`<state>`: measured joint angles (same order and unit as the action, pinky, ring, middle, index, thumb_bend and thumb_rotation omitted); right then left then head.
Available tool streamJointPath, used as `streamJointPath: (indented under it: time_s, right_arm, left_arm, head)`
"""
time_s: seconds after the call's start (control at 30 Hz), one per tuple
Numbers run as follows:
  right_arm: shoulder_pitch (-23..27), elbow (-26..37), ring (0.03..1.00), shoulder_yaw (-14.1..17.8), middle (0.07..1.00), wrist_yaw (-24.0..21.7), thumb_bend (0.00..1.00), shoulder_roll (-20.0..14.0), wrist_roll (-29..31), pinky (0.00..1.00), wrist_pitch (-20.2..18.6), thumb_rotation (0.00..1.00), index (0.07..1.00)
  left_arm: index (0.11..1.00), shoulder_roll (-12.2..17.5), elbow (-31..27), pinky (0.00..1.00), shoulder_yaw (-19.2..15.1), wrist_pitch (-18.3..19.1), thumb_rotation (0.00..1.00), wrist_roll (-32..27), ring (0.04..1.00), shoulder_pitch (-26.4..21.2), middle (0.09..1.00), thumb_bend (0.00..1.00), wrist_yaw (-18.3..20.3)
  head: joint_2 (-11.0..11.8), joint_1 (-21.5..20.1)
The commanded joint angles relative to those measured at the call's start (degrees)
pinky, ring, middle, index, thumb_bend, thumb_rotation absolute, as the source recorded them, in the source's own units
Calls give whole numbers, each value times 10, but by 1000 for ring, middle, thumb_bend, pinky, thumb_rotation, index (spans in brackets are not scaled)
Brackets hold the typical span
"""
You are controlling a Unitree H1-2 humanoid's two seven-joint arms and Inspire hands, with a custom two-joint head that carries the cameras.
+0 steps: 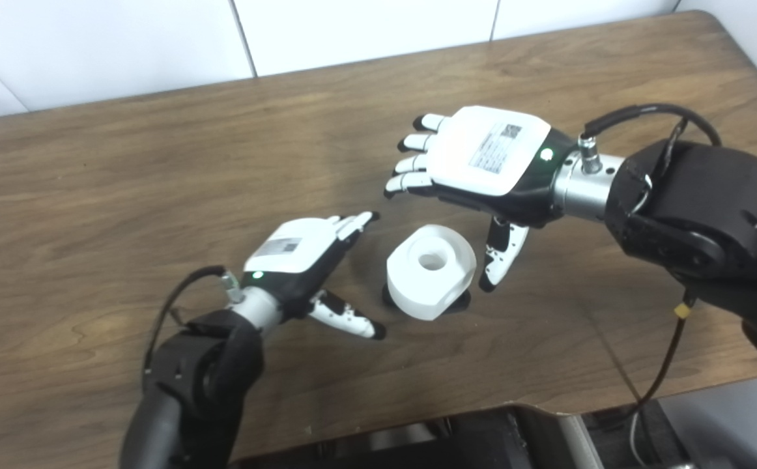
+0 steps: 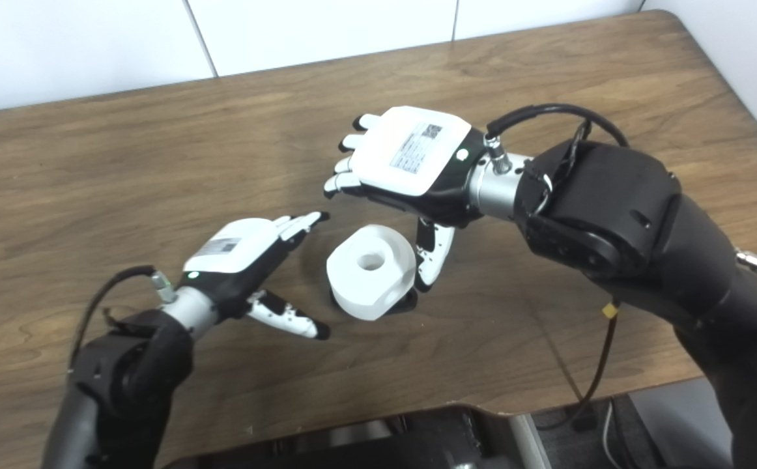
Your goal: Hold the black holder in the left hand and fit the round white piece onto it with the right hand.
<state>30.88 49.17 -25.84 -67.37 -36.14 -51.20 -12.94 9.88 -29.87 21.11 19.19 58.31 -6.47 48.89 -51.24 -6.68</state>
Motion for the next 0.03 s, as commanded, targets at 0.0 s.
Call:
streamJointPath:
  time_s: [0.0]
  right_arm:
    - [32,4,962,4,905,-53,1000,-21,11,1000,-46,382,894]
  left_arm:
    - [1000,13,-29,922,-22,14,330,-8,986,-13,972,1000,10]
  head:
    - [1,2]
